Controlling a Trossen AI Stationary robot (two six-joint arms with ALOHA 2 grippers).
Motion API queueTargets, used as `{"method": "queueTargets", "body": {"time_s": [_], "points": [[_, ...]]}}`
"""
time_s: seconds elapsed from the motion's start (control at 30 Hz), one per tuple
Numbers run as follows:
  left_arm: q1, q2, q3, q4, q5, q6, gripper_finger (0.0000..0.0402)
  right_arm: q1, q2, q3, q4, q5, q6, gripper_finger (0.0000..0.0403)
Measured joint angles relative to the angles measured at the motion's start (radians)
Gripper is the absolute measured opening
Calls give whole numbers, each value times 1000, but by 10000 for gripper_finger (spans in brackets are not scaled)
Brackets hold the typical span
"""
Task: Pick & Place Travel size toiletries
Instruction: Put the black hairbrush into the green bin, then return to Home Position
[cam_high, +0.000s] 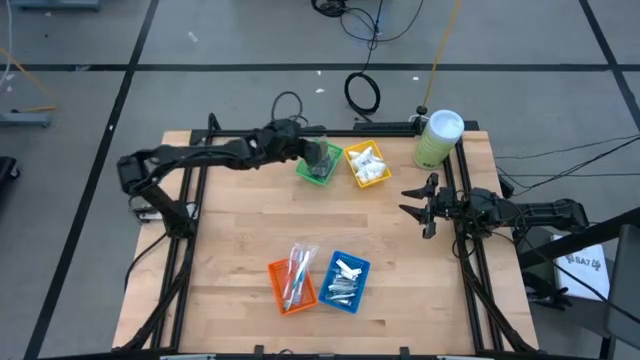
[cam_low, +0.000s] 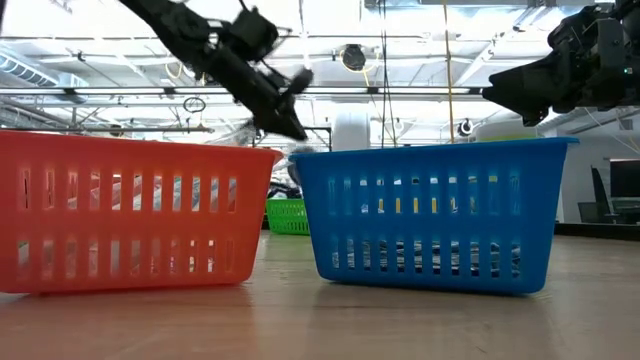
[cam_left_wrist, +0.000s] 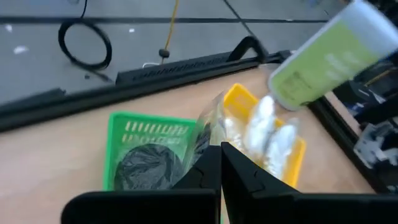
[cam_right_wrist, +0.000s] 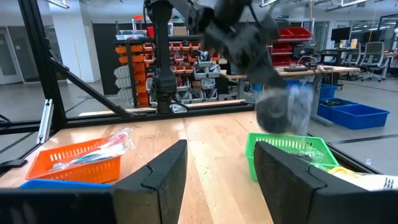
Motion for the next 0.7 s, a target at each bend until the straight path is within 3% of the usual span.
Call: {"method": "queueTargets", "body": {"time_s": [0.2,0.4,0.53,0.7], "points": [[1,133,0,92,1,-73,0,0,0,0,0,0,0,178],[1,179,0,117,1,-89,1,0,0,0,0,0,0,174],[1,158,0,109,49,-70,1,0,0,0,0,0,0,176],[10,42,0,105,159,20,1,0,0,0,0,0,0,177]]}}
